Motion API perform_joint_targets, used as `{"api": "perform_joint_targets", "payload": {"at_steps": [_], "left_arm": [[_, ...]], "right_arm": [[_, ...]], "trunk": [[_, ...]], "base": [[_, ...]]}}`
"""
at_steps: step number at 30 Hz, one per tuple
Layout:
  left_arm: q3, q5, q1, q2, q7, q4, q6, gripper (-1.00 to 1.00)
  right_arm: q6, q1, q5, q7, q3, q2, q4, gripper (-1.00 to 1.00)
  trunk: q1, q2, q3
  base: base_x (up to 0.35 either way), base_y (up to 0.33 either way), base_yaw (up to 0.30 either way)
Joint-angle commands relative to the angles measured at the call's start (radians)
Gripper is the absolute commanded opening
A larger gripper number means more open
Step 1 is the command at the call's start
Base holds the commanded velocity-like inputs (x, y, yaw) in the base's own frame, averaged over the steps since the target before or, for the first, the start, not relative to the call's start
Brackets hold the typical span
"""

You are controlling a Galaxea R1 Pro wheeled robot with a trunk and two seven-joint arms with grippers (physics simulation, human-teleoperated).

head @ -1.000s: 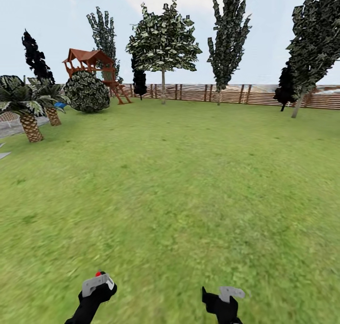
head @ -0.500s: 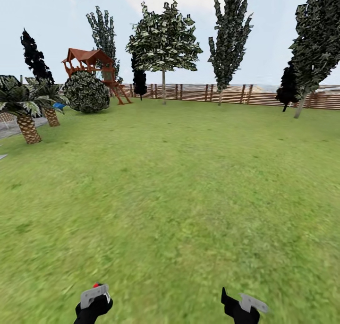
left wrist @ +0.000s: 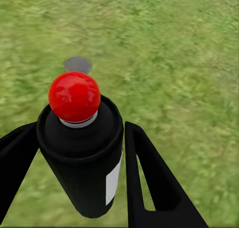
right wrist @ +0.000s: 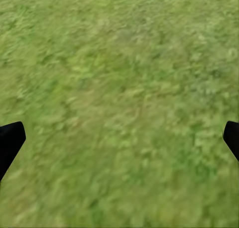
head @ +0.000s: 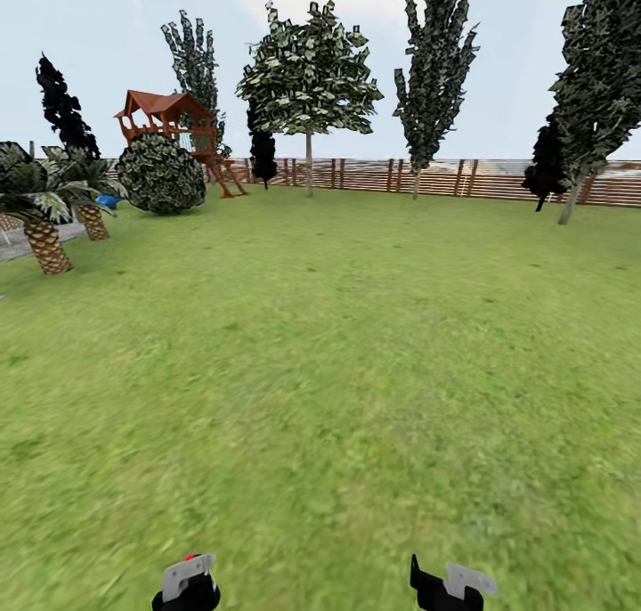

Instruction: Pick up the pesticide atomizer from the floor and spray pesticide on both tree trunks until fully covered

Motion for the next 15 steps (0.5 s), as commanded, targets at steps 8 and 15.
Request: {"api": "perform_joint_targets", "payload": {"at_steps": [8, 15], "left_arm": [[-0.010, 0.004, -0.002, -0.026, 0.004, 0.033, -0.006, -1.00], [-0.010, 0.004, -0.002, -0.026, 0.003, 0.034, -0.006, -1.00]], "right_arm": [[-0.004, -0.001, 0.001, -0.008, 0.018, -0.001, -0.001, 1.00], [-0.002, -0.001, 0.004, -0.007, 0.022, -0.001, -0.001, 1.00]], "trunk": [[0.001, -0.002, -0.002], [0.001, -0.002, -0.002]], "base": [[0.339, 0.000, 0.000], [0.339, 0.000, 0.000]]}}
